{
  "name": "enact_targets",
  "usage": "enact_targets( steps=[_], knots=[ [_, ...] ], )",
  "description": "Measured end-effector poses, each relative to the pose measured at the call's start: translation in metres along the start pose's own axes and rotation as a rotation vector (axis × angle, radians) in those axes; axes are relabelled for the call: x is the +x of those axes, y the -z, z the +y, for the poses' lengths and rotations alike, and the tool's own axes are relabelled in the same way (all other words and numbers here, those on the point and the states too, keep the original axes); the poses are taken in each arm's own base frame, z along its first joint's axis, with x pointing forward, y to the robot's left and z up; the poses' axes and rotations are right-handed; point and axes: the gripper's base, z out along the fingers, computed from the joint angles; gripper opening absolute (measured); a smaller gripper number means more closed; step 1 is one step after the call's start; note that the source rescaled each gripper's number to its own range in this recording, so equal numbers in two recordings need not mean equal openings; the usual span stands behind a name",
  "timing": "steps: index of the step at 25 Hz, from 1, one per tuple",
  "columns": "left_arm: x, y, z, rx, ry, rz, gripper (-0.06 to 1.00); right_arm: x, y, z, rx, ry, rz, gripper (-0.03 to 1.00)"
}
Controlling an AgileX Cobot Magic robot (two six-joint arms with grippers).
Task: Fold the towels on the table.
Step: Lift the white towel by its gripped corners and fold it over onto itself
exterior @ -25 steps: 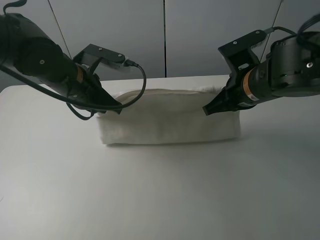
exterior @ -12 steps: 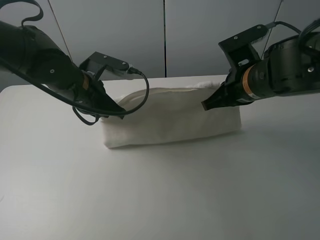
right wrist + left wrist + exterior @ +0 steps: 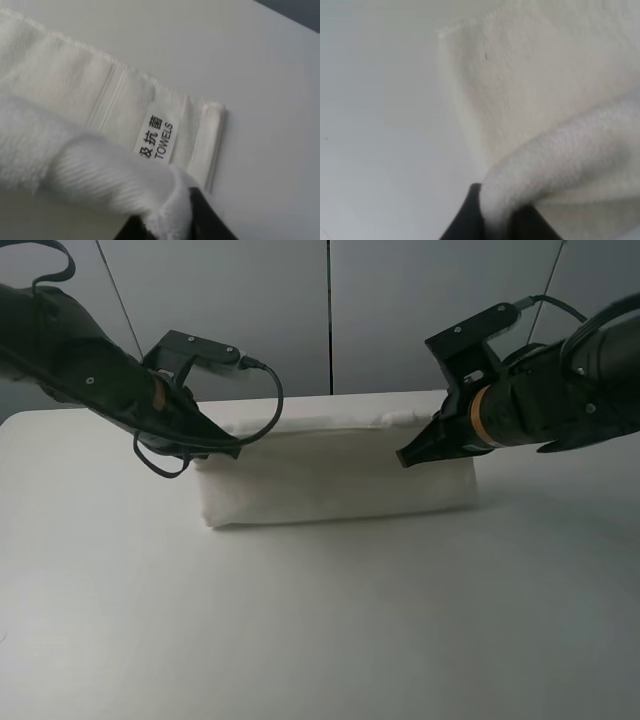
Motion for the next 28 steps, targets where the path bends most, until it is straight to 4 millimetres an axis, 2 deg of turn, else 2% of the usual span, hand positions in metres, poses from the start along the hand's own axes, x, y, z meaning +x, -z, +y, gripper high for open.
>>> enact_targets(
  steps=[6, 7, 8, 9, 10, 11, 12, 13, 14, 16, 18, 22, 28],
  knots=[
    [-0.003, -0.001, 0.007, 0.004, 0.025, -0.028, 0.01, -0.001, -0.007, 0.003, -0.006, -0.025, -0.036, 0.0],
    [-0.003, -0.001, 0.007, 0.005, 0.026, -0.031, 0.03, 0.0, -0.008, 0.004, -0.007, -0.039, -0.036, 0.01],
    [-0.004, -0.001, 0.006, 0.006, 0.021, -0.036, 0.09, 0.0, -0.009, 0.004, -0.002, -0.048, -0.035, 0.08],
    [-0.004, -0.001, 0.007, 0.005, 0.018, -0.038, 0.19, 0.001, -0.01, 0.004, 0.002, -0.06, -0.034, 0.2],
    [-0.004, -0.001, 0.007, 0.003, 0.015, -0.039, 0.34, 0.001, -0.01, 0.003, 0.013, -0.076, -0.035, 0.34],
    [-0.004, -0.001, 0.009, -0.001, 0.014, -0.039, 0.49, 0.001, -0.01, 0.002, 0.027, -0.095, -0.04, 0.54],
    [-0.004, -0.001, 0.009, -0.001, 0.011, -0.044, 0.69, 0.0, -0.01, -0.001, 0.05, -0.122, -0.046, 0.74],
    [-0.005, -0.001, 0.009, 0.002, 0.014, -0.051, 0.86, 0.0, -0.01, -0.003, 0.075, -0.161, -0.054, 0.87],
    [-0.006, -0.001, 0.009, 0.004, 0.015, -0.056, 0.93, 0.0, -0.01, -0.006, 0.11, -0.201, -0.064, 0.94],
    [-0.006, -0.001, 0.009, 0.003, 0.021, -0.059, 0.92, -0.001, -0.009, -0.011, 0.163, -0.249, -0.083, 0.99],
    [-0.006, -0.001, 0.009, 0.005, 0.025, -0.063, 0.86, -0.001, -0.009, -0.012, 0.169, -0.265, -0.087, 1.0],
    [-0.006, -0.001, 0.009, 0.004, 0.023, -0.063, 0.82, 0.0, -0.01, -0.005, 0.093, -0.276, -0.064, 1.0],
    [-0.006, -0.001, 0.009, 0.004, 0.023, -0.063, 0.99, -0.001, -0.012, 0.009, -0.1, -0.282, -0.009, 1.0]
  ],
)
